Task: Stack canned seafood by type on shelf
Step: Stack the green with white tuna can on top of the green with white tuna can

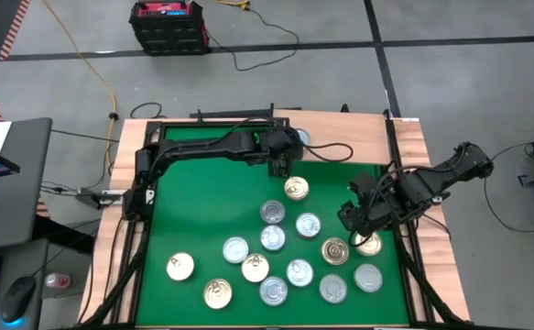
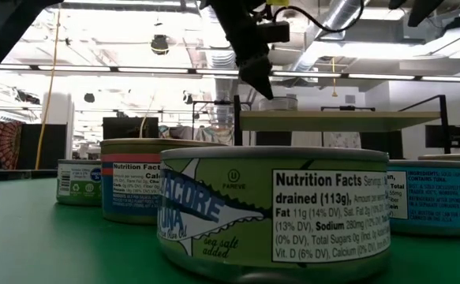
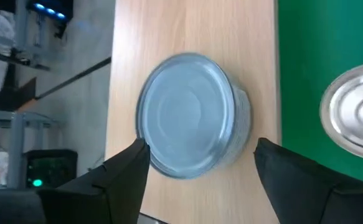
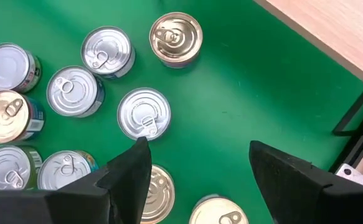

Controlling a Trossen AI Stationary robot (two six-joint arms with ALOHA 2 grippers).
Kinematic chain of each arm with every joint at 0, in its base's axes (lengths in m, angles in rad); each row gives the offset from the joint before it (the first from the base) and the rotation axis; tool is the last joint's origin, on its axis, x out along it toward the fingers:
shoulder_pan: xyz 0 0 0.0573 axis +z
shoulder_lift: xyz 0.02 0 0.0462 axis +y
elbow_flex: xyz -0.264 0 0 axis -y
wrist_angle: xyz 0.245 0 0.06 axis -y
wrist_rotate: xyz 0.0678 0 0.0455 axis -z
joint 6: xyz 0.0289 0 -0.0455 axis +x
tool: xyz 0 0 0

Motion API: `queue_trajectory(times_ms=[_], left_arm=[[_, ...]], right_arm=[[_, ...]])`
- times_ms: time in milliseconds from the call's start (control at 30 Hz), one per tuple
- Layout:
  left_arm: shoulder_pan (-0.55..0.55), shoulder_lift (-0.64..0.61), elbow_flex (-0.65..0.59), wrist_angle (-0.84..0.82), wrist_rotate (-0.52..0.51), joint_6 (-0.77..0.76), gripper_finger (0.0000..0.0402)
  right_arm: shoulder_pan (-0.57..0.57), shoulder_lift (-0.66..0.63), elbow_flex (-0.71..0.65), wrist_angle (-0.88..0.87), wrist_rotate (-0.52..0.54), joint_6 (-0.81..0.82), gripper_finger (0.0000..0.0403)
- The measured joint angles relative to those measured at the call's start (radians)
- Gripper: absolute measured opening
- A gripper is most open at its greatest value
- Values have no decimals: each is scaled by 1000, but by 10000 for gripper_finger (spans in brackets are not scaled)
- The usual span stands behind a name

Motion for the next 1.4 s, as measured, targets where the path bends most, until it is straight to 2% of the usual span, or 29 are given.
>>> queue_trajectory(times_ms=[200, 333, 433, 533, 633, 800, 1033, 1233, 1400], left_arm=[[-15, -61, 10, -16, 96, -36, 279], [-12, -118, -1, -50, 196, -168, 279], [-2, -174, -23, -62, 280, -277, 279], [-10, -223, -76, -67, 321, -343, 279], [-54, -286, -186, -33, 353, -396, 279], [-170, -436, -447, 85, 358, -498, 279], [-302, -633, -734, 127, 431, -862, 277], [-413, -679, -931, 155, 445, -1146, 249], [-454, -678, -1079, 299, 425, -1311, 210]], right_arm=[[0, -3, 0, 8, 1, -19, 294], [8, -10, 0, 33, 10, -59, 294], [34, -18, -2, 80, 64, -113, 294], [62, -32, -33, 129, 129, -124, 293], [78, -47, -99, 231, 156, -130, 290], [79, -51, -218, 449, 131, -175, 284], [45, -46, -306, 721, 94, -321, 283], [-31, -45, -338, 868, 21, -473, 283], [-84, -38, -338, 943, -65, -549, 283]])
